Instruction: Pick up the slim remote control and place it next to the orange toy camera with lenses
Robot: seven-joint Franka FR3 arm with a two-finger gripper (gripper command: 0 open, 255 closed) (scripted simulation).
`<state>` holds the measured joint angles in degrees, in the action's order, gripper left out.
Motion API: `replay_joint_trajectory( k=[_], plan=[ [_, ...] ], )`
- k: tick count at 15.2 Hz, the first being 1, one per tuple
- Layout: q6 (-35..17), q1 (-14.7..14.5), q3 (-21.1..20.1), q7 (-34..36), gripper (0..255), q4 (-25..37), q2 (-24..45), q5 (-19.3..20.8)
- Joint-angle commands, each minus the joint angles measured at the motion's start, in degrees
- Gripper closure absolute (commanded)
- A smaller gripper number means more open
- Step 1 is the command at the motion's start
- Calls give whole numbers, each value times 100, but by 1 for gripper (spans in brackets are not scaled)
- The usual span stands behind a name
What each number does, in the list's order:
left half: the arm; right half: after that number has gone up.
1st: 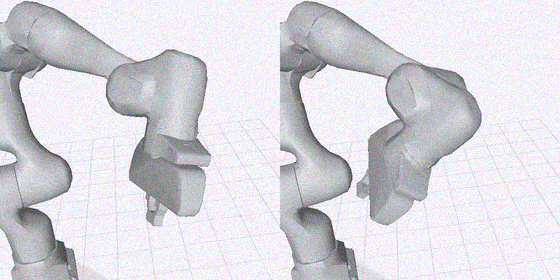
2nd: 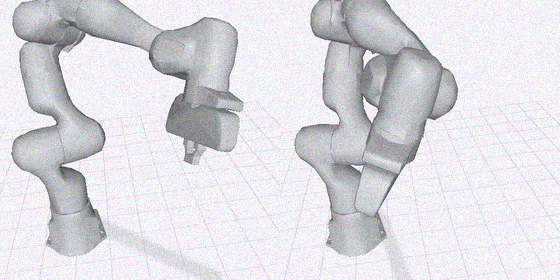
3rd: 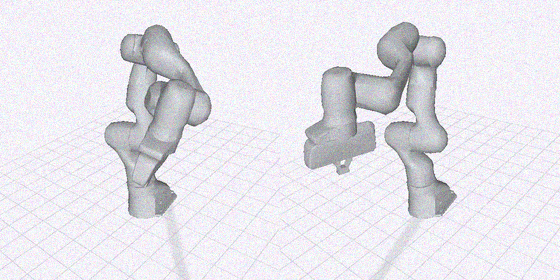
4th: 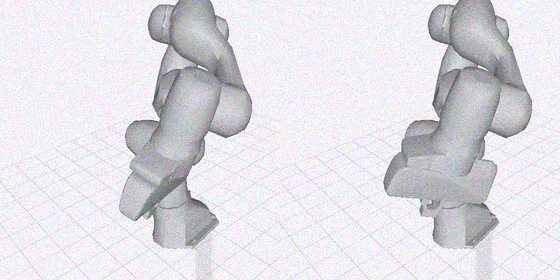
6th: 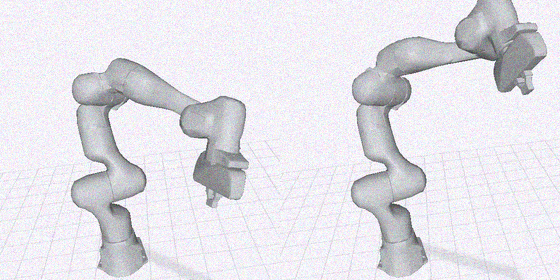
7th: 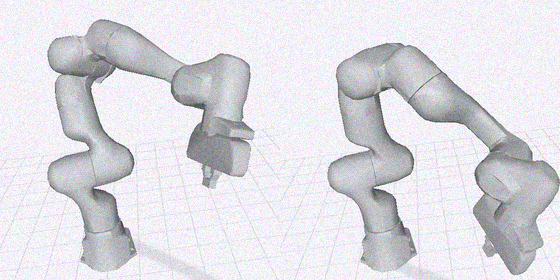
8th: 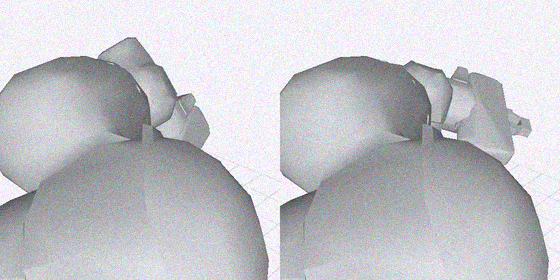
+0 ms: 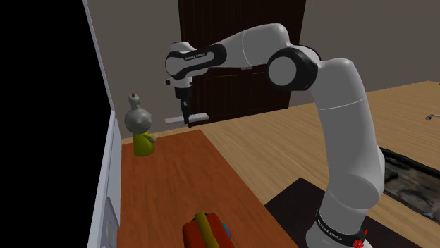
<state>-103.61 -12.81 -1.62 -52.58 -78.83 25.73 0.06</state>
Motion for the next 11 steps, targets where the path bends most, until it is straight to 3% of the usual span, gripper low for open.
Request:
replay_joint_trajectory(
  k=[1,11],
  plan=[
    [171,-3,-1,5,255,166,-3,0],
    [984,-10,-2,11,255,1054,72,3]
  ],
)
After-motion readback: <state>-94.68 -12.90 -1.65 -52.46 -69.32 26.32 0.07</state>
